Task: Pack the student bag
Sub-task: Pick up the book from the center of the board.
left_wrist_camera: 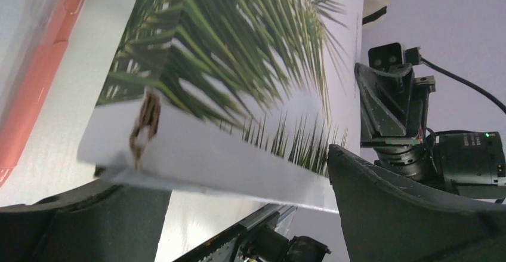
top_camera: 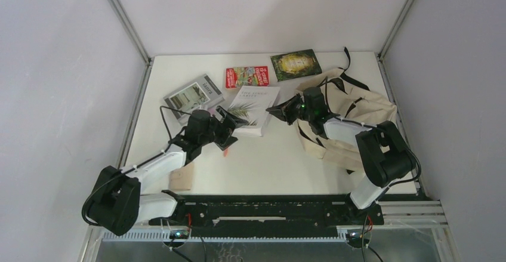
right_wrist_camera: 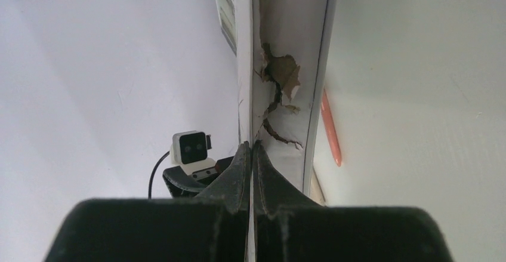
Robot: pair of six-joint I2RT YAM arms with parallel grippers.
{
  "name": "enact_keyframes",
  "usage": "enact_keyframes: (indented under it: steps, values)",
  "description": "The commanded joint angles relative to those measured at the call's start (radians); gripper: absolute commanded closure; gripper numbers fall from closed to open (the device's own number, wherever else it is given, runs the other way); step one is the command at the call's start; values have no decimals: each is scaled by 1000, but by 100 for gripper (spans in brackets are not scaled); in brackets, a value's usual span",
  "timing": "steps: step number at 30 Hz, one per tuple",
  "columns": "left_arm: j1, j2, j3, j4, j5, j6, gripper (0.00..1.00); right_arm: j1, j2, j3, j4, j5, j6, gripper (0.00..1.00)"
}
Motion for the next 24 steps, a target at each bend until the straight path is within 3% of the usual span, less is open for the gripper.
enact_keyframes:
  steps: [1,7,12,21,22,24]
  values:
    - [8,-28,35,70,-67,-28,2,15,-9,6,127,-49,61,100]
    - [22,-43,76,85,-105,-22,13,34,-11,-26,174,-100,97,100]
    - [51,-42,99,76,-91,-23,37,54,-28,-57,201,-138,103,100]
    - [91,-149,142,28,-95,55,70,80,-74,-28,34,-244,-135,100]
    - [94,-166,152,0,-108,65,70,83,-91,-23,-17,-247,-176,97]
    - [106,-194,181,-68,-140,97,74,87,-138,-13,-129,-232,-268,78]
